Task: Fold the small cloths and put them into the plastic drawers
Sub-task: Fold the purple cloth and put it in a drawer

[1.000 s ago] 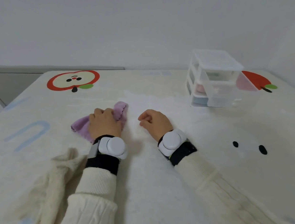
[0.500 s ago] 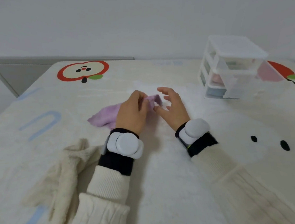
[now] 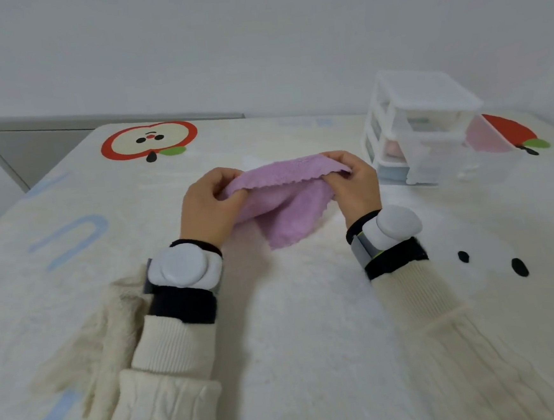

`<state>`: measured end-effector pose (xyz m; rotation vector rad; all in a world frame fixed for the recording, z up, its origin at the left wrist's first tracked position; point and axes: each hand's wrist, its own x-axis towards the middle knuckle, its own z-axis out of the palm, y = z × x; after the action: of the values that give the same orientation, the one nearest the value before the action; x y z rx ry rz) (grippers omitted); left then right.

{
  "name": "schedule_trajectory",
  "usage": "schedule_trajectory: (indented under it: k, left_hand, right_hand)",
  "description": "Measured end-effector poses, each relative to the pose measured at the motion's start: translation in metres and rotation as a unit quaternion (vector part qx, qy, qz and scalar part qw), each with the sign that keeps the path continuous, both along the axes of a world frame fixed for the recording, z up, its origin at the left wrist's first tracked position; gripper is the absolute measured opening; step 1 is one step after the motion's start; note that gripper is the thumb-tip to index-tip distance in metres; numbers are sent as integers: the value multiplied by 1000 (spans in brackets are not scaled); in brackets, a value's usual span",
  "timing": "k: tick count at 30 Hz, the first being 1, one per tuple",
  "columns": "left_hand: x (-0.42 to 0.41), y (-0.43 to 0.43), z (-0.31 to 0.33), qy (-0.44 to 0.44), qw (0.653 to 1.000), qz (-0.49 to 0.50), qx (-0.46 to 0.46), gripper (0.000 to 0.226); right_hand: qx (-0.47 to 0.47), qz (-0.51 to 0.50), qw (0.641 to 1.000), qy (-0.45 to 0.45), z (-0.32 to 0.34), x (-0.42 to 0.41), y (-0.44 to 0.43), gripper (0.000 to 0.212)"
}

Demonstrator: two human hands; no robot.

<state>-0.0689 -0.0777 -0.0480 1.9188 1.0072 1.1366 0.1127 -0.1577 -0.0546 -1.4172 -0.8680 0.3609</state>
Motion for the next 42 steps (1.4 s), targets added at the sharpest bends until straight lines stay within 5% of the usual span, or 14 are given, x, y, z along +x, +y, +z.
schedule_trajectory:
  k: [4, 12, 16, 19, 22, 25, 28, 34, 42]
  left_hand:
    - [-6, 3, 4, -70, 994, 19, -86, 12]
    - [-5, -4, 16, -129, 962, -105, -215, 19]
    - [-9, -11, 13, -251, 848, -160, -437, 16]
    - [-8, -8, 6, -236, 822, -91, -510, 26]
    - [-2, -1, -9, -129, 900, -4, -417, 43]
    - [-2, 6, -22, 21, 962, 3, -274, 50]
    - [-1, 6, -22, 58, 974, -17, -216, 15]
    - [1, 3, -23, 58, 989, 23, -137, 22]
    - [0, -3, -13, 88, 988, 110, -65, 18]
  right_hand:
    - [-7, 0, 1000, 28, 6, 3, -3, 9]
    - [-63, 14, 997, -50, 20, 7, -6, 52]
    - [-84, 7, 996, 16, 14, 17, -6, 32]
    - [-135, -20, 988, 65, -5, 31, -2, 41]
    - [-231, -20, 967, 102, -19, 37, -6, 70]
    - [-302, -10, 953, 32, -20, 39, -9, 74]
    - [-324, 10, 944, -62, -15, 39, -12, 70]
    - [-265, 108, 950, -126, 0, 37, -20, 32]
    - [-206, 78, 967, -125, 4, 39, -21, 35]
